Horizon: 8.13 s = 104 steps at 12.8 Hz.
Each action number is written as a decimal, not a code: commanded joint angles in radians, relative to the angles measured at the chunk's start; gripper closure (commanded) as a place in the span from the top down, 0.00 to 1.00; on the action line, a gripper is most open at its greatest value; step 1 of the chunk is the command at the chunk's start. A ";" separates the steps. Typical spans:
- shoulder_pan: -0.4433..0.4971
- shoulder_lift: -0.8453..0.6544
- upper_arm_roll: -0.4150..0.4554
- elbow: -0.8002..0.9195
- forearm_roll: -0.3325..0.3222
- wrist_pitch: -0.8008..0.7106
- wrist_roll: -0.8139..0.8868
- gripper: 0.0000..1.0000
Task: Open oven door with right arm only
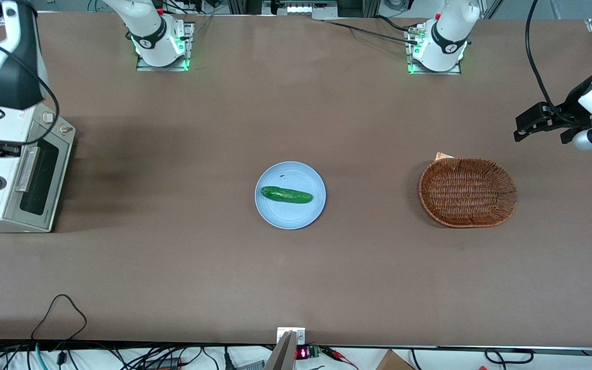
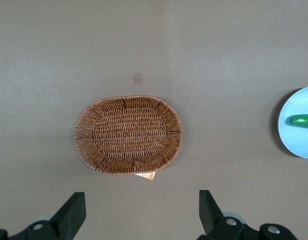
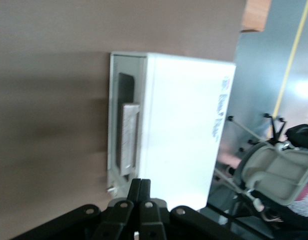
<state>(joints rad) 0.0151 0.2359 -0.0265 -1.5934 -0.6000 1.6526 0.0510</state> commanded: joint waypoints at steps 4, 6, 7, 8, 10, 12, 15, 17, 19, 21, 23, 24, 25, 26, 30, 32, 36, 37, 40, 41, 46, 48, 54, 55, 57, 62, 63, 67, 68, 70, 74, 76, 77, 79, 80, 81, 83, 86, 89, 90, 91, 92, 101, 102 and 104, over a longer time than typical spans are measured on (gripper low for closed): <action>-0.001 -0.010 -0.001 -0.192 -0.231 0.148 0.277 0.00; 0.020 -0.012 0.005 -0.259 -0.288 0.154 0.357 0.00; 0.028 -0.012 0.005 -0.293 -0.328 0.157 0.365 0.00; 0.028 -0.012 0.005 -0.324 -0.349 0.176 0.395 0.00; 0.028 -0.018 0.005 -0.387 -0.383 0.203 0.431 0.00; 0.028 -0.018 0.005 -0.428 -0.450 0.216 0.438 0.00; 0.025 -0.010 0.005 -0.474 -0.497 0.262 0.527 0.00; 0.020 -0.010 0.003 -0.494 -0.509 0.291 0.532 0.00; 0.017 -0.009 0.003 -0.501 -0.521 0.292 0.541 0.00; 0.017 0.014 0.002 -0.504 -0.559 0.292 0.593 0.00; 0.016 0.031 0.000 -0.502 -0.581 0.292 0.619 0.00; 0.016 0.033 0.000 -0.502 -0.584 0.292 0.621 0.00; 0.016 0.034 0.000 -0.502 -0.584 0.292 0.624 0.00; 0.014 0.039 0.000 -0.502 -0.587 0.292 0.636 0.00; 0.014 0.048 0.000 -0.502 -0.592 0.299 0.645 0.00; 0.008 0.051 0.000 -0.502 -0.592 0.308 0.647 0.00; 0.008 0.060 0.000 -0.502 -0.592 0.331 0.651 0.00; 0.008 0.065 0.002 -0.501 -0.590 0.331 0.653 0.00; 0.016 0.068 0.005 -0.499 -0.584 0.341 0.652 0.00; 0.017 0.068 0.007 -0.497 -0.583 0.345 0.652 0.00; 0.052 0.080 0.008 -0.496 -0.580 0.352 0.647 0.00; 0.063 0.089 0.010 -0.493 -0.580 0.354 0.647 0.00; 0.100 0.118 0.016 -0.473 -0.528 0.355 0.641 0.00; 0.111 0.123 0.014 -0.465 -0.511 0.355 0.639 0.00; 0.115 0.128 0.016 -0.464 -0.503 0.355 0.642 0.00; 0.141 0.155 0.016 -0.450 -0.472 0.355 0.647 0.00; 0.143 0.155 0.016 -0.450 -0.471 0.355 0.647 0.00; 0.148 0.172 0.016 -0.450 -0.468 0.355 0.647 0.00; 0.148 0.177 0.016 -0.450 -0.468 0.355 0.647 0.00; 0.149 0.189 0.016 -0.450 -0.468 0.355 0.647 0.00; 0.155 0.206 0.016 -0.442 -0.468 0.355 0.647 0.00; 0.160 0.218 0.016 -0.435 -0.468 0.355 0.647 0.00; 0.160 0.226 0.016 -0.432 -0.468 0.355 0.645 0.00; 0.166 0.255 0.016 -0.410 -0.468 0.354 0.645 0.00; 0.177 0.273 0.016 -0.398 -0.468 0.346 0.645 0.00; 0.180 0.287 0.014 -0.392 -0.469 0.343 0.645 0.00; 0.186 0.309 0.014 -0.382 -0.469 0.342 0.641 0.00; 0.187 0.351 0.014 -0.356 -0.469 0.340 0.630 0.00; 0.187 0.384 0.014 -0.336 -0.469 0.340 0.627 0.00; 0.187 0.391 0.014 -0.335 -0.469 0.340 0.627 0.00; 0.187 0.398 0.014 -0.335 -0.469 0.340 0.627 0.00; 0.192 0.401 0.014 -0.330 -0.469 0.340 0.629 0.00; 0.216 0.416 0.016 -0.306 -0.362 0.342 0.627 0.01; 0.224 0.412 0.016 -0.306 -0.333 0.340 0.625 0.01; 0.233 0.402 0.016 -0.292 -0.256 0.339 0.593 0.01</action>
<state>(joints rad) 0.2263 0.6482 -0.0027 -1.9057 -0.9263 2.0121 0.6848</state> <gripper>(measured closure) 0.991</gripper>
